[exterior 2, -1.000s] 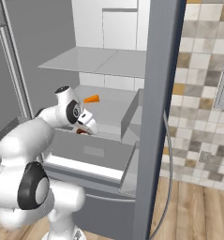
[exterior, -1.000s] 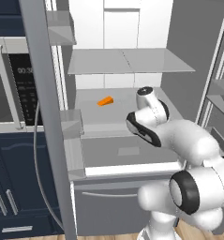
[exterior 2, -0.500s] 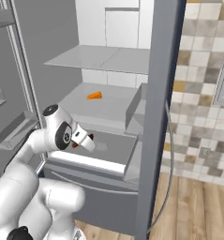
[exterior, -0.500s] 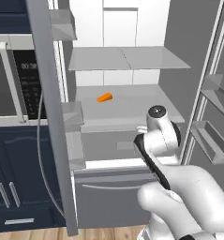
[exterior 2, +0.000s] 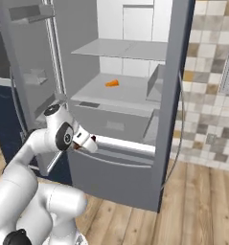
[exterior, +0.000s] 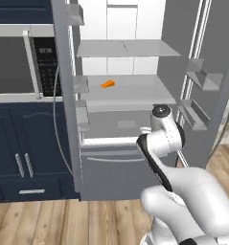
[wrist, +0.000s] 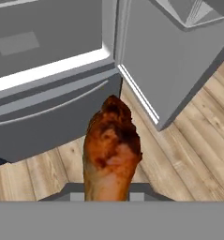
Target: Take the cheese, chicken drumstick, and lime from the fridge and place them on the plate on the dining counter to create an appetizer plate.
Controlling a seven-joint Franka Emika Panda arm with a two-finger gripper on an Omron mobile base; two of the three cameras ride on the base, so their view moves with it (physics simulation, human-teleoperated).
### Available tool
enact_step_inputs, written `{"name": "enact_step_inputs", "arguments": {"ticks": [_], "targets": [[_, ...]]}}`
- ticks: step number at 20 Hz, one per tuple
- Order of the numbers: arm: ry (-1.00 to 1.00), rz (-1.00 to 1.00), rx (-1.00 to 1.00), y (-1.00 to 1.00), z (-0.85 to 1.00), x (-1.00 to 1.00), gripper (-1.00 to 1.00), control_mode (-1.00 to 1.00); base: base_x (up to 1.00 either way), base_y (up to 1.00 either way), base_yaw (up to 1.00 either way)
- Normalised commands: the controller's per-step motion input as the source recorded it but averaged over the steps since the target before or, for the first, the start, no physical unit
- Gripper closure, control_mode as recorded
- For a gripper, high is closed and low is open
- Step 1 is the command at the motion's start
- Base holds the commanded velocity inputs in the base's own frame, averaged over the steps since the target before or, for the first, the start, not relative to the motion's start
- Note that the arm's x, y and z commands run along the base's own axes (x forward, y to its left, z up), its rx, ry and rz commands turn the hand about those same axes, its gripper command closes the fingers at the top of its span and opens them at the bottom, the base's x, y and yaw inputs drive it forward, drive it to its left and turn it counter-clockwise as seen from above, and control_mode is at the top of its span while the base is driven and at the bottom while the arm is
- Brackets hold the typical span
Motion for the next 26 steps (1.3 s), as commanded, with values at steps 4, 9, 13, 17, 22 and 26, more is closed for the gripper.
{"name": "enact_step_inputs", "arguments": {"ticks": [4,9,13,17,22,26], "targets": [[0.0,0.0,0.0,0.0,0.0,0.0,1.0,1.0,-0.98,0.18,0.36],[0.0,0.0,0.0,0.0,0.0,0.0,1.0,1.0,-0.48,0.6,0.64],[0.0,0.0,0.0,0.0,0.0,0.0,1.0,1.0,-0.01,0.63,0.86],[0.0,0.0,0.0,0.0,0.0,0.0,1.0,1.0,0.0,0.44,0.94],[0.0,0.0,0.0,0.0,0.0,0.0,1.0,1.0,0.32,0.22,0.89],[0.0,0.0,0.0,0.0,0.0,0.0,1.0,1.0,1.0,-0.38,0.63]]}}
